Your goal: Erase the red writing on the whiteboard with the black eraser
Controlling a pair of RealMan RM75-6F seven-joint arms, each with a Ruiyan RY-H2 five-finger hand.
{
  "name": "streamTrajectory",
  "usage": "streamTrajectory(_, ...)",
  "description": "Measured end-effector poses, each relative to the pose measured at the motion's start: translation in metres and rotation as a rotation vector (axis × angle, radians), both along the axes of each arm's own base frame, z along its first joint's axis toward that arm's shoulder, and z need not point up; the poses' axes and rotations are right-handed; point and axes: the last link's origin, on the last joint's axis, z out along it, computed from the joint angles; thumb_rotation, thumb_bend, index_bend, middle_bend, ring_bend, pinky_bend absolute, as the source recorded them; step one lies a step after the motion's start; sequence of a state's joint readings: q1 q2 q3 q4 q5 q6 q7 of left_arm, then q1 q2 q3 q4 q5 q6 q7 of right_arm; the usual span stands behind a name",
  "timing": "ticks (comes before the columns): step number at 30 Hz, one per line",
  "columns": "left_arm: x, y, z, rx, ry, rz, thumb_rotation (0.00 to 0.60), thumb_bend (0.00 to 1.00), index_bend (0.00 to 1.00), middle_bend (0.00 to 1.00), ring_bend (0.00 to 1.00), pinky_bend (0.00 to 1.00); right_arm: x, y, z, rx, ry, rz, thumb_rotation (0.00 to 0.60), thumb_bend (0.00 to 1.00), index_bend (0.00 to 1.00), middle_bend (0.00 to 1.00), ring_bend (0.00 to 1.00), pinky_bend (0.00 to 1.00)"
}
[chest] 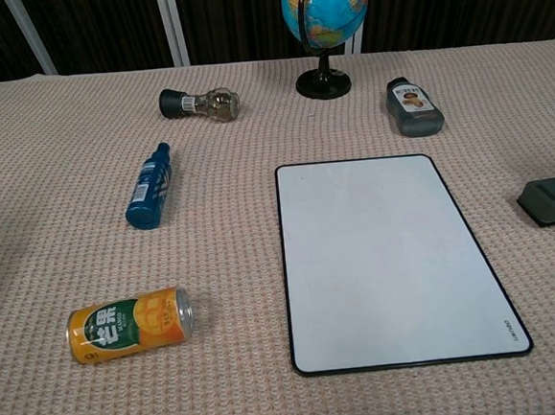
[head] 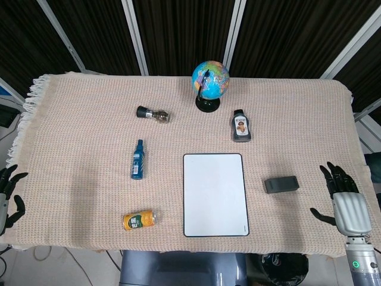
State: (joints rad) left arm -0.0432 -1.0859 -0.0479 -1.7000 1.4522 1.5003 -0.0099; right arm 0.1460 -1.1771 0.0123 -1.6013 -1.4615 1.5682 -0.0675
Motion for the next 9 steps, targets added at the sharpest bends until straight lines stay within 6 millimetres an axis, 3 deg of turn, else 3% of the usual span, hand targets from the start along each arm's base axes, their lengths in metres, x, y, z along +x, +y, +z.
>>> streamTrajectory(9,0.0,0.0,0.002,0.004,-0.007,-0.001,0.6,0.74,0.19,0.04,0.0,0.04,-0.013,-0.003,0.006,-0.042,0.011,-0.01,0.6,0.05,0.0,0.0,0.0,0.14)
